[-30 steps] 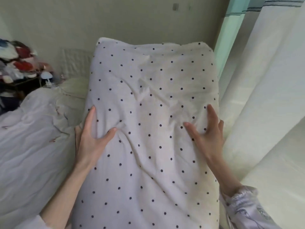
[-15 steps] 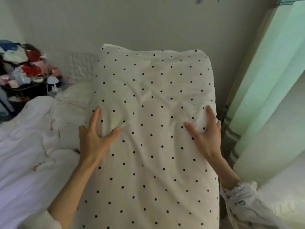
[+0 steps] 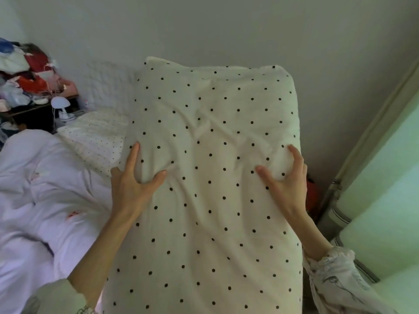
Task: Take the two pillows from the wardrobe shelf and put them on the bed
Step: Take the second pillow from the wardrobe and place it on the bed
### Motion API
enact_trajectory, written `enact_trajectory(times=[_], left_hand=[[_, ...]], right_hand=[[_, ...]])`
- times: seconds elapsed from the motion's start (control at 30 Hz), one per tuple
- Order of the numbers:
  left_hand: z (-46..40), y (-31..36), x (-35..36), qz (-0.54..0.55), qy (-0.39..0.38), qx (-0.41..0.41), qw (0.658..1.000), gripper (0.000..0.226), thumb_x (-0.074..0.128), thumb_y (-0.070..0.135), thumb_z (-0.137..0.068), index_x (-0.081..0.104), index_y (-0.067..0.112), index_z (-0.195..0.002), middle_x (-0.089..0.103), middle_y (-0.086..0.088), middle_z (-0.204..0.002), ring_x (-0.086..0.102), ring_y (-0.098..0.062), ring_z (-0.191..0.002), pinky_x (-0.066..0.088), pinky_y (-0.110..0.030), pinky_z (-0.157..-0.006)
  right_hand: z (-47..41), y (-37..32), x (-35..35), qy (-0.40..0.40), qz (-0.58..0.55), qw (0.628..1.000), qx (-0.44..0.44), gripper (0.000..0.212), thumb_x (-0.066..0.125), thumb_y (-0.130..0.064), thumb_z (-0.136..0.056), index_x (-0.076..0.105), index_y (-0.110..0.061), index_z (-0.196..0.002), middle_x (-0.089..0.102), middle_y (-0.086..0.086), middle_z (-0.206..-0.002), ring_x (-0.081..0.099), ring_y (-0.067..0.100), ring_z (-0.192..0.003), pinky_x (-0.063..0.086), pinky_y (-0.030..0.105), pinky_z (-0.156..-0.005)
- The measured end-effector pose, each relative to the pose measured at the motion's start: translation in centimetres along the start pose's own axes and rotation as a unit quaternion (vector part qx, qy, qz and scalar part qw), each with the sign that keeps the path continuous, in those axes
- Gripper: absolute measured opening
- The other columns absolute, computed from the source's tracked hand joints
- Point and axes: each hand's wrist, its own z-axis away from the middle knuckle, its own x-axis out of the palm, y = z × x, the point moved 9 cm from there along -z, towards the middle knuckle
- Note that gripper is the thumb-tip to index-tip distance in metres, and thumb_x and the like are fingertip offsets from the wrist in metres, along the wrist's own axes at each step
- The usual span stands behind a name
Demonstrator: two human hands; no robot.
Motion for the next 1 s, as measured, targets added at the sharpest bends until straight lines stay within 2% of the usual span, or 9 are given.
enact_trajectory(times=[0.13, 0.23, 0.3, 0.4, 0.5, 0.6, 0.77, 0.87, 1.0], left_hand=[[-3.5, 0.3, 7.0, 0.013, 0.012, -0.040, 0.999, 0.084, 0.071, 0.057, -0.066, 0.013, 0.072, -0.125, 0.028, 0.000, -0.114, 0.039, -0.019, -0.102, 0.036, -0.037, -0.095], [-6.2, -0.6, 10.4, 0.015, 0.026, -0.087, 0.996, 0.087, 0.071, 0.057, -0.066, 0.012, 0.070, -0.128, 0.029, 0.000, -0.113, 0.040, -0.021, -0.101, 0.037, -0.041, -0.096], [-7.6, -1.4, 11.9, 0.014, 0.040, -0.109, 0.993, 0.087, 0.072, 0.056, -0.067, 0.012, 0.069, -0.128, 0.030, -0.002, -0.116, 0.043, -0.026, -0.108, 0.037, -0.044, -0.098], [-9.8, -2.9, 13.6, 0.008, 0.061, -0.141, 0.988, 0.087, 0.071, 0.057, -0.067, 0.011, 0.069, -0.128, 0.032, -0.009, -0.128, 0.041, -0.034, -0.120, 0.036, -0.046, -0.100], [-11.9, -4.6, 14.9, 0.009, 0.075, -0.166, 0.983, 0.089, 0.072, 0.055, -0.067, 0.011, 0.066, -0.131, 0.031, -0.007, -0.128, 0.040, -0.031, -0.121, 0.034, -0.041, -0.101], [-15.0, -7.8, 15.8, 0.002, 0.102, -0.203, 0.974, 0.088, 0.071, 0.054, -0.068, 0.011, 0.064, -0.132, 0.032, -0.005, -0.122, 0.041, -0.029, -0.117, 0.035, -0.039, -0.099], [-20.6, -14.3, 16.7, -0.012, 0.133, -0.271, 0.953, 0.089, 0.070, 0.059, -0.066, 0.011, 0.063, -0.132, 0.033, -0.006, -0.120, 0.041, -0.031, -0.116, 0.036, -0.044, -0.098], [-23.0, -17.4, 17.2, -0.018, 0.153, -0.306, 0.939, 0.089, 0.069, 0.060, -0.066, 0.010, 0.063, -0.133, 0.032, -0.007, -0.121, 0.040, -0.032, -0.117, 0.036, -0.044, -0.098], [-25.0, -20.8, 17.6, -0.023, 0.173, -0.349, 0.921, 0.089, 0.066, 0.066, -0.063, 0.007, 0.066, -0.129, 0.031, -0.001, -0.117, 0.039, -0.022, -0.101, 0.037, -0.039, -0.087]], right_hand=[[-8.7, 3.5, 1.3, -0.042, 0.020, 0.999, -0.007, 0.087, 0.068, -0.067, -0.057, 0.022, -0.050, -0.129, 0.036, -0.009, -0.123, 0.043, 0.014, -0.108, 0.040, 0.035, -0.085], [-14.6, 4.2, 3.4, -0.076, 0.036, 0.996, -0.025, 0.087, 0.066, -0.070, -0.057, 0.021, -0.049, -0.129, 0.034, -0.011, -0.117, 0.043, 0.010, -0.096, 0.037, 0.031, -0.076], [-17.9, 4.6, 5.5, -0.104, 0.046, 0.993, -0.039, 0.088, 0.064, -0.072, -0.055, 0.021, -0.050, -0.129, 0.035, -0.010, -0.120, 0.041, 0.008, -0.093, 0.035, 0.030, -0.076], [-22.1, 6.0, 9.4, -0.148, 0.055, 0.986, -0.045, 0.087, 0.065, -0.070, -0.057, 0.021, -0.050, -0.130, 0.036, -0.001, -0.133, 0.043, 0.013, -0.103, 0.037, 0.033, -0.084], [-24.7, 7.7, 13.7, -0.181, 0.064, 0.980, -0.051, 0.087, 0.066, -0.068, -0.061, 0.021, -0.046, -0.133, 0.037, 0.002, -0.135, 0.043, 0.022, -0.117, 0.035, 0.034, -0.089], [-27.6, 9.6, 20.0, -0.217, 0.085, 0.972, -0.039, 0.088, 0.064, -0.070, -0.061, 0.020, -0.047, -0.133, 0.038, 0.000, -0.133, 0.046, 0.023, -0.115, 0.033, 0.032, -0.083], [-31.9, 11.2, 31.6, -0.292, 0.094, 0.951, -0.045, 0.089, 0.066, -0.066, -0.063, 0.020, -0.045, -0.136, 0.037, 0.002, -0.128, 0.049, 0.025, -0.111, 0.036, 0.035, -0.087], [-34.1, 11.5, 38.3, -0.339, 0.101, 0.934, -0.058, 0.089, 0.066, -0.065, -0.064, 0.021, -0.044, -0.138, 0.037, 0.002, -0.127, 0.047, 0.026, -0.114, 0.032, 0.032, -0.086], [-35.9, 12.6, 45.4, -0.384, 0.105, 0.915, -0.059, 0.086, 0.064, -0.066, -0.066, 0.021, -0.045, -0.137, 0.034, -0.003, -0.118, 0.047, 0.027, -0.113, 0.033, 0.034, -0.088]])
